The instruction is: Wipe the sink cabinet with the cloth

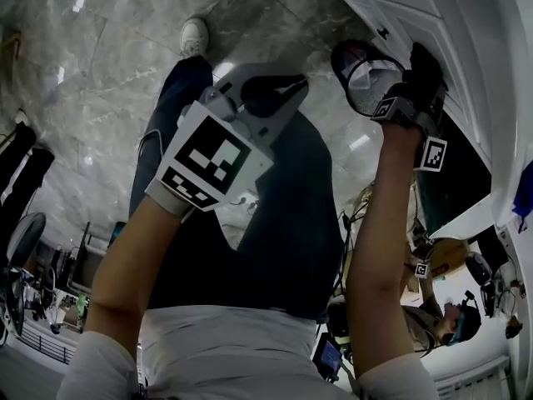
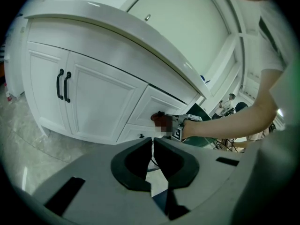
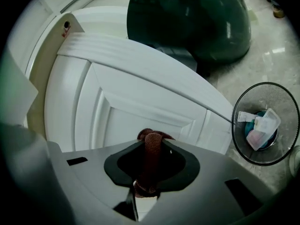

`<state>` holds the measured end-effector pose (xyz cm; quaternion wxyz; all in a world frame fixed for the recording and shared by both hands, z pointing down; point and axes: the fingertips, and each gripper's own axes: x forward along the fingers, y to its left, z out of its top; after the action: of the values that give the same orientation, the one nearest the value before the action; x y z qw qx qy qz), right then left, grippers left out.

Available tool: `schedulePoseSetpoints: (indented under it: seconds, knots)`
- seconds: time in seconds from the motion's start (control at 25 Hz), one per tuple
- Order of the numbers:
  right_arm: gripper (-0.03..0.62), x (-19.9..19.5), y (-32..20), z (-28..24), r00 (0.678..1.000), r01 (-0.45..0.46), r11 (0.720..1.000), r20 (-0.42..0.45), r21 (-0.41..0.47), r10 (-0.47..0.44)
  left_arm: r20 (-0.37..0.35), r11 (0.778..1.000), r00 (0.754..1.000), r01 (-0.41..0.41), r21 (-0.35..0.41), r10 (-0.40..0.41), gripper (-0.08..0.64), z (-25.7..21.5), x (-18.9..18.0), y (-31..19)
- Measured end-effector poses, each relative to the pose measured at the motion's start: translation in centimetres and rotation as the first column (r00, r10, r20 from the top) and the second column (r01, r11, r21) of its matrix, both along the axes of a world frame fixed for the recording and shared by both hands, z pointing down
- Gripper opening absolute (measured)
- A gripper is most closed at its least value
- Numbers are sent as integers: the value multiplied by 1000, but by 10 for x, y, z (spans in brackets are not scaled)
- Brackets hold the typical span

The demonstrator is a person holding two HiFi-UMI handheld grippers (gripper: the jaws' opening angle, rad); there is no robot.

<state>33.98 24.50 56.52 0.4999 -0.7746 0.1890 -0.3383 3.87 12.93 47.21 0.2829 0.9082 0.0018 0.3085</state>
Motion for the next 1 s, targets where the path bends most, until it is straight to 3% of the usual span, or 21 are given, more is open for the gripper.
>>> schedulePoseSetpoints:
  seconds: [0.72,1.0]
  knots:
    - [75,4,29,-65,981,-193,972,54,137,187,-16,992,992,-124,1,124,12,-18,0,5]
    - [75,-8,13,-82,983,-182,971,30,152,179,-22,988,988,-152,-15,151,12,-19,-10,-5]
